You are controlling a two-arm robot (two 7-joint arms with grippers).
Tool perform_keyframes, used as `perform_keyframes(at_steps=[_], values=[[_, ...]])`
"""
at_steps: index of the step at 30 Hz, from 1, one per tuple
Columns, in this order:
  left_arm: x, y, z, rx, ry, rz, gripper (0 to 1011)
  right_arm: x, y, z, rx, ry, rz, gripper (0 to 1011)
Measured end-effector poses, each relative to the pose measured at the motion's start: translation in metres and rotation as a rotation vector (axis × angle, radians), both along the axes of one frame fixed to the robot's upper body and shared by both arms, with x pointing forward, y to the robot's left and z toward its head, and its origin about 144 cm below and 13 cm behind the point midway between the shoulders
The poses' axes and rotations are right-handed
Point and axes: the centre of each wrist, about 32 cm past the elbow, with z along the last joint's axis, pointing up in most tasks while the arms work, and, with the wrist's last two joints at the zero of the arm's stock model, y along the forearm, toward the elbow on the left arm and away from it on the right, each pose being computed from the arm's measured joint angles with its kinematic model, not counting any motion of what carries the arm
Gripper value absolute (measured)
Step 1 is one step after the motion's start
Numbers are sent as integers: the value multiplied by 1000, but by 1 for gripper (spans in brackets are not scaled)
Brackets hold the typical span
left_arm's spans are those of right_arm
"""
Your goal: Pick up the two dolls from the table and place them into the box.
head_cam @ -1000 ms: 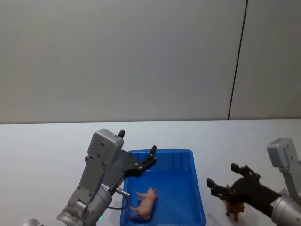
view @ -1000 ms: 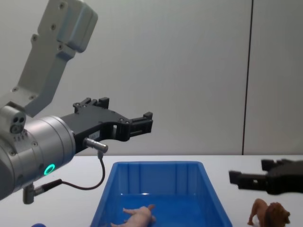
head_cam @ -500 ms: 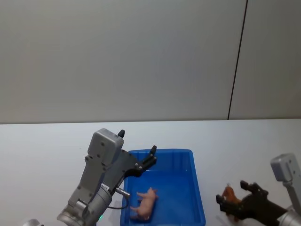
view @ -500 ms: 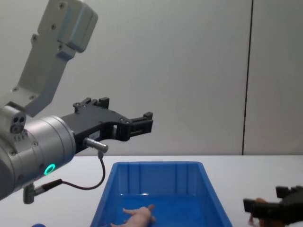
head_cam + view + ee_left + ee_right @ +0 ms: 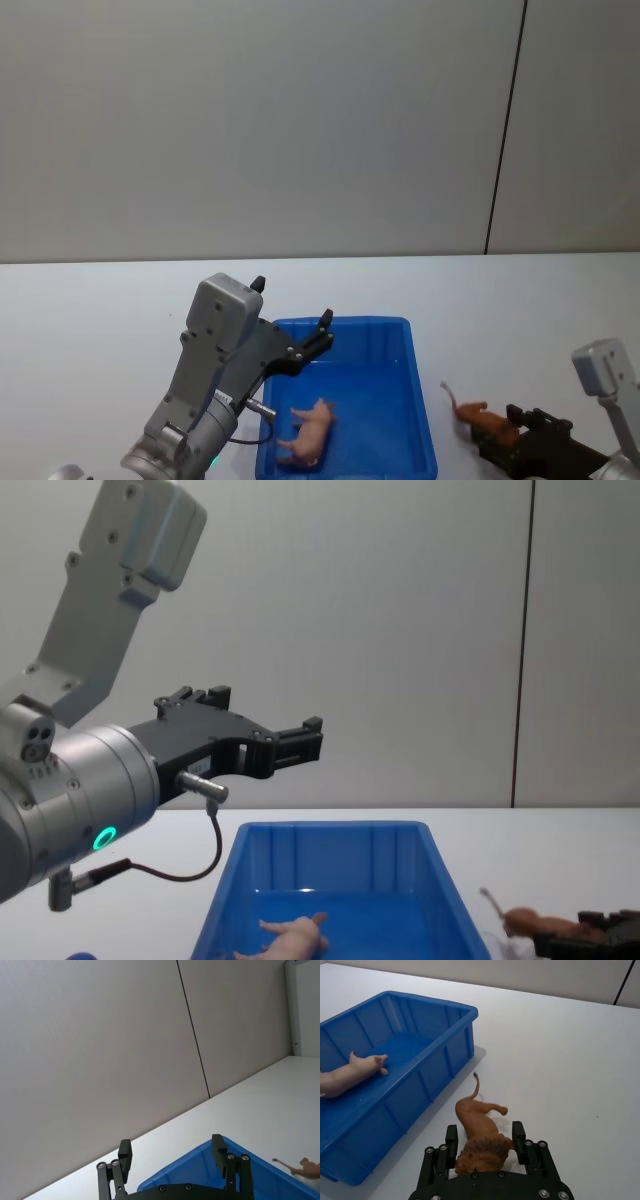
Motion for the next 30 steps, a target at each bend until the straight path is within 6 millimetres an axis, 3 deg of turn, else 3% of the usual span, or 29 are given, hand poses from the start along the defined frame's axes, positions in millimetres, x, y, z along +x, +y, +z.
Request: perform_keyframes(at_steps=[6,11,18,30], values=[[0,0,0,0,0,0,1003,2,0,1,2,0,-2,493],[0,0,0,0,0,0,1003,2,-1,4,0,-22,0,396],[0,0,0,0,0,0,1003,4,0,13,-4,-77,6,392],[0,0,0,0,0,0,1003,15,7,46,40,-211,43,392]])
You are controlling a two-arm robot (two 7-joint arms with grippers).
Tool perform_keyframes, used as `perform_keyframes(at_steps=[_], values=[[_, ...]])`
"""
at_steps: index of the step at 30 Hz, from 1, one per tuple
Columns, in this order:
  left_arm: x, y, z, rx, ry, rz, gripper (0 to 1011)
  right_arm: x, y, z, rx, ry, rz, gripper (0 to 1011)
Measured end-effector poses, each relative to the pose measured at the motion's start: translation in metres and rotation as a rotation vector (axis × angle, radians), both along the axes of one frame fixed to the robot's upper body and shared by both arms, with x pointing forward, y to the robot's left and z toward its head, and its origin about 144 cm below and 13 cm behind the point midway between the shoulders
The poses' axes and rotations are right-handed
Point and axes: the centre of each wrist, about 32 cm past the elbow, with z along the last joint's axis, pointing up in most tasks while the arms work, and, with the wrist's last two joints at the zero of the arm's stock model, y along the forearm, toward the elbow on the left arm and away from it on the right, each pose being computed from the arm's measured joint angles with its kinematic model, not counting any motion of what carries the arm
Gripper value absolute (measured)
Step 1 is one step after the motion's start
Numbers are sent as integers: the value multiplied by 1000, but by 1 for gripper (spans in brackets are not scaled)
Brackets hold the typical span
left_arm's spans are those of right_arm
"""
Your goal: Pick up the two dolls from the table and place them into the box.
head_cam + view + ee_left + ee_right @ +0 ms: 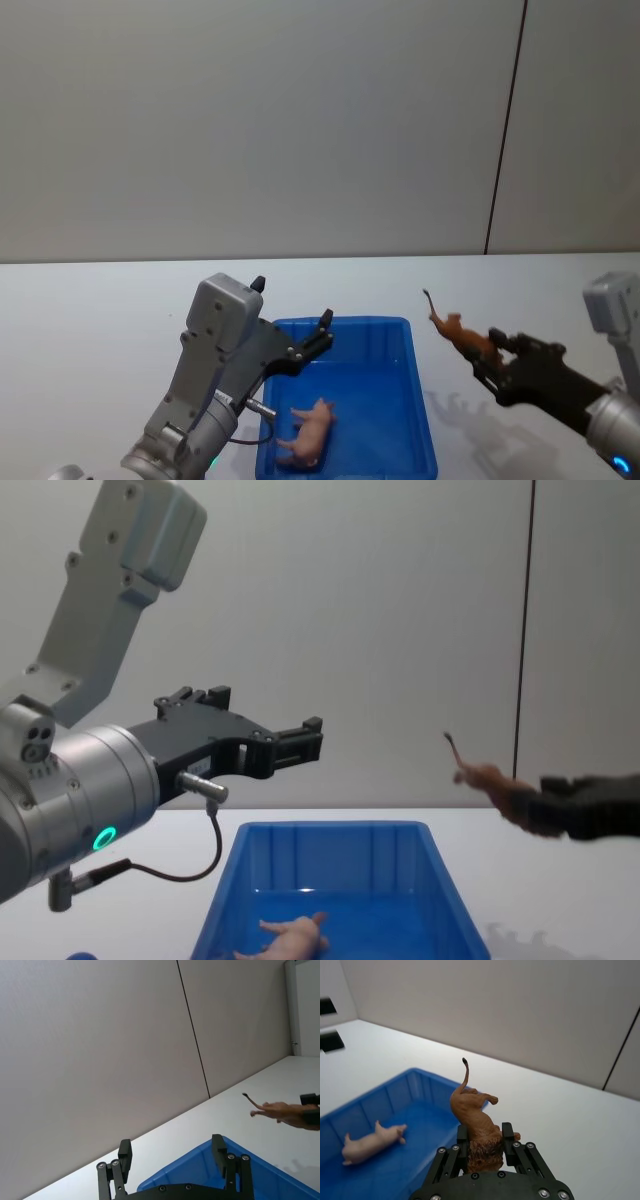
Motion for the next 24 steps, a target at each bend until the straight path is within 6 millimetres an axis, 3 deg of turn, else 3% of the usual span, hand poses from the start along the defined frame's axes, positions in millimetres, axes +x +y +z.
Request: perform_keyframes(at_steps=[7,15,24], values=[[0,0,0,0,0,0,1003,13,13,18,31,-35,59,392],[0,0,0,0,0,0,1003,27,35,24,38,0,133,396],[0,0,0,0,0,0,1003,35,55,18,26,46,188,654]])
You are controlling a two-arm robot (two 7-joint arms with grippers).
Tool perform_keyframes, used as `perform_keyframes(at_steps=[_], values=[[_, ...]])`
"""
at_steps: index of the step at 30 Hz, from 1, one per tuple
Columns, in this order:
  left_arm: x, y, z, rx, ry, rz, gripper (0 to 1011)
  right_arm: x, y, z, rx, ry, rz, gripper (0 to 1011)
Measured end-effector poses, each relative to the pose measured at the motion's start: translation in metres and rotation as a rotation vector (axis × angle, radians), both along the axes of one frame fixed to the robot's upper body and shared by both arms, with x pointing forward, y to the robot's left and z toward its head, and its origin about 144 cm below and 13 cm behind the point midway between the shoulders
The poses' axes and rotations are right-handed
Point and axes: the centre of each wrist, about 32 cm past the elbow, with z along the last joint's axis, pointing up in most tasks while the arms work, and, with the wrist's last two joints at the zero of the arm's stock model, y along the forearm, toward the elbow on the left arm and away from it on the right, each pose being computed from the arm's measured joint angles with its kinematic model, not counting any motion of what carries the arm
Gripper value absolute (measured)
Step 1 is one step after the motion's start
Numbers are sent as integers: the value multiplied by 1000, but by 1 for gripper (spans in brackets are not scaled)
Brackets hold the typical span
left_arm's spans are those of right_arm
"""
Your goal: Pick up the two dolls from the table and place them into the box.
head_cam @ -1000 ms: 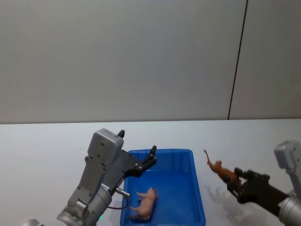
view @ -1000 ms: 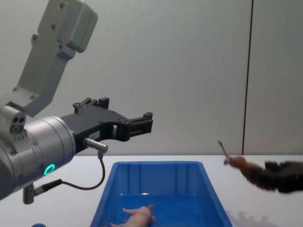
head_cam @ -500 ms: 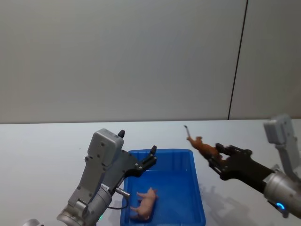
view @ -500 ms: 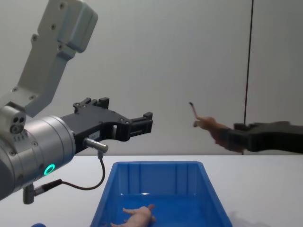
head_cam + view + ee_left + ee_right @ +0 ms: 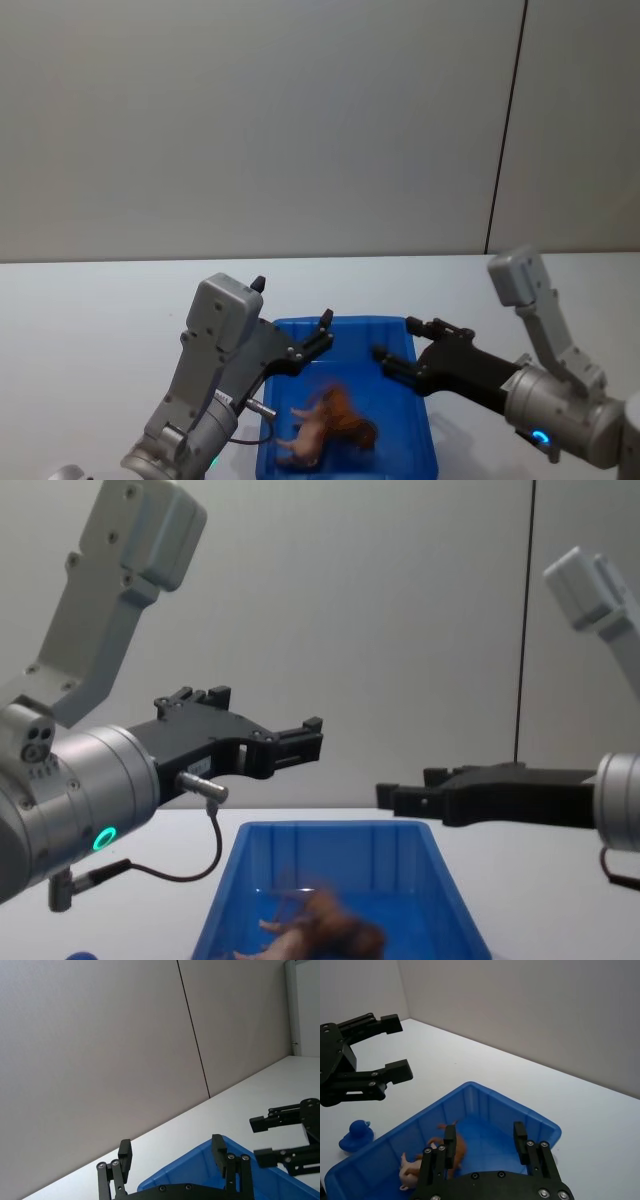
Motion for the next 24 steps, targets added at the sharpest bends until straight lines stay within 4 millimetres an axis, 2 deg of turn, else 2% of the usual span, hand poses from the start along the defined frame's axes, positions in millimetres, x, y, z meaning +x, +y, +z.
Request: perform_keyframes(at_steps=[7,12,18,24], values=[[0,0,0,0,0,0,1003,1,4,-4,-10,10,12,860],[0,0,0,0,0,0,1003,-1,-5,-6,-16,0,-5,991],[0,0,0,0,0,0,1003,-7,-22,-7,-11,-19,-36,1001],[0,0,0,0,0,0,1003,-18,-47,-10,-1,-43,-81,1001]])
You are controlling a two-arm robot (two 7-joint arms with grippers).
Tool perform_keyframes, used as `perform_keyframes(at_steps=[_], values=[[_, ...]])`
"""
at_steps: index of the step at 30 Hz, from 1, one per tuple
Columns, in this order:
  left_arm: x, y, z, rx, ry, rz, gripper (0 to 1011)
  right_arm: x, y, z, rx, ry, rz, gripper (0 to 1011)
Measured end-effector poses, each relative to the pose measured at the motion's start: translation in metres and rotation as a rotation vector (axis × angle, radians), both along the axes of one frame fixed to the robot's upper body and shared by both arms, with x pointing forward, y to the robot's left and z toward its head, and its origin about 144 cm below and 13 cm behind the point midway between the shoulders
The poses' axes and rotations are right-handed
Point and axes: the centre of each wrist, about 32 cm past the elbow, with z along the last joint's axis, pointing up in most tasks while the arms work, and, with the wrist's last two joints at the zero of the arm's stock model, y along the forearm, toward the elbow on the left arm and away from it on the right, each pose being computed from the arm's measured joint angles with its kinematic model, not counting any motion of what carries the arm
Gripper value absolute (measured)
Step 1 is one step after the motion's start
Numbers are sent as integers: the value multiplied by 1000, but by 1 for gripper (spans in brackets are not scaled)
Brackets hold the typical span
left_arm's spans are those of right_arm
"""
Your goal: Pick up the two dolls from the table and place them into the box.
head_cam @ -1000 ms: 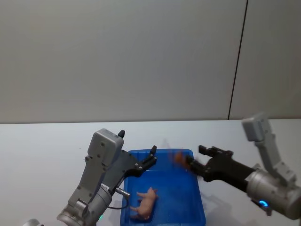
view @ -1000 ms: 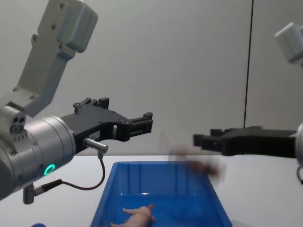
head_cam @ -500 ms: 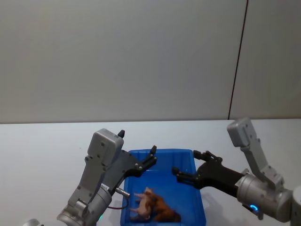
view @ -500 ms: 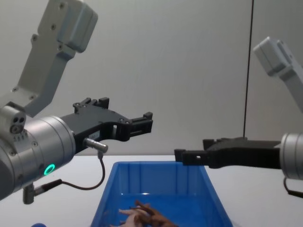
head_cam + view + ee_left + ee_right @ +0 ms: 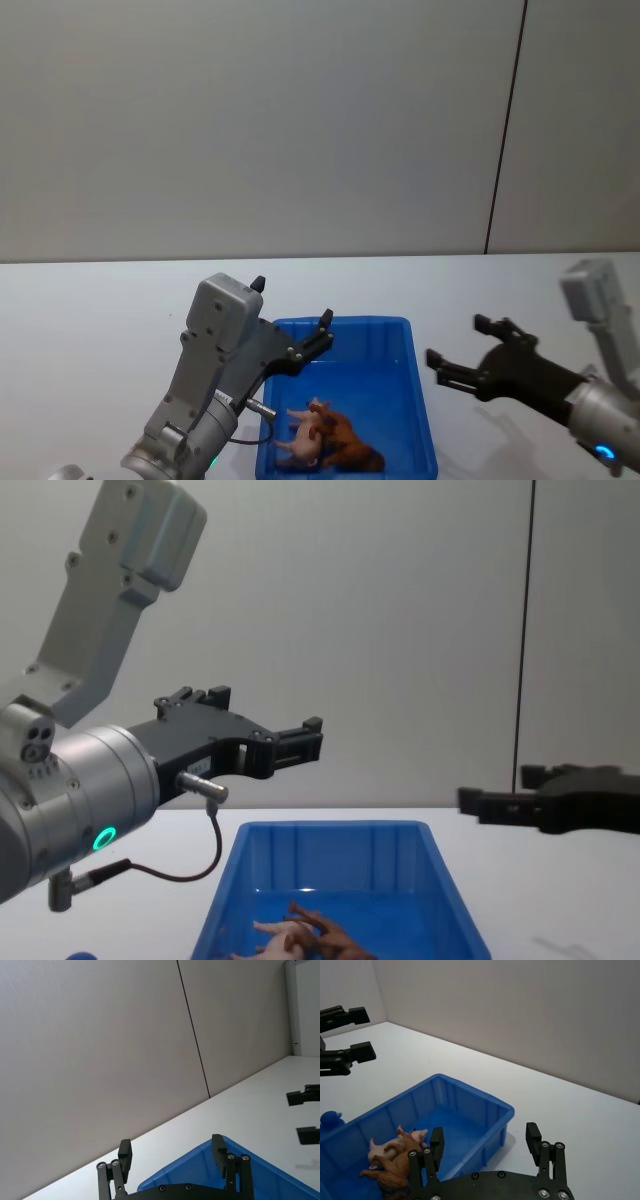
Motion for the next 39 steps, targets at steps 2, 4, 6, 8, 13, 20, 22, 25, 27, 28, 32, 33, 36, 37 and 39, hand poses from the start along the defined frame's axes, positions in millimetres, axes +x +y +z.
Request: perform_keyframes(at_steps=[2,4,6,8,13,20,22,25,27,28,32,33,36,37,39], values=[[0,0,0,0,0,0,1003,-3,-5,0,1,-6,-9,1001],[0,0,0,0,0,0,1003,-6,-12,-1,5,-13,-20,1001],[0,0,0,0,0,0,1003,-8,-16,-2,6,-17,-27,1001],[0,0,0,0,0,0,1003,-11,-20,-2,7,-22,-34,1001],[-1,1,-1,4,4,5,1003,-15,-28,-2,10,-32,-47,1001],[-10,9,-5,18,23,54,1003,-19,-34,-3,12,-40,-58,1001],[-13,11,-5,19,27,67,1003,-19,-35,-3,12,-41,-60,1001],[-20,17,-10,20,48,101,1003,-20,-36,-3,12,-43,-63,1001],[-25,21,-13,19,62,127,1003,-21,-37,-3,12,-44,-64,1001],[-27,23,-14,19,70,135,1003,-21,-38,-3,12,-44,-65,1001],[-38,33,-24,16,107,186,1003,-22,-39,-3,12,-46,-67,1001],[-40,36,-26,17,115,194,1003,-22,-39,-3,12,-46,-67,1001],[-47,41,-33,16,140,219,1003,-22,-39,-3,12,-47,-68,1001],[-50,44,-36,13,153,230,1003,-22,-40,-3,12,-47,-68,1001],[-51,45,-37,13,158,233,1003,-22,-40,-3,12,-48,-69,1001]])
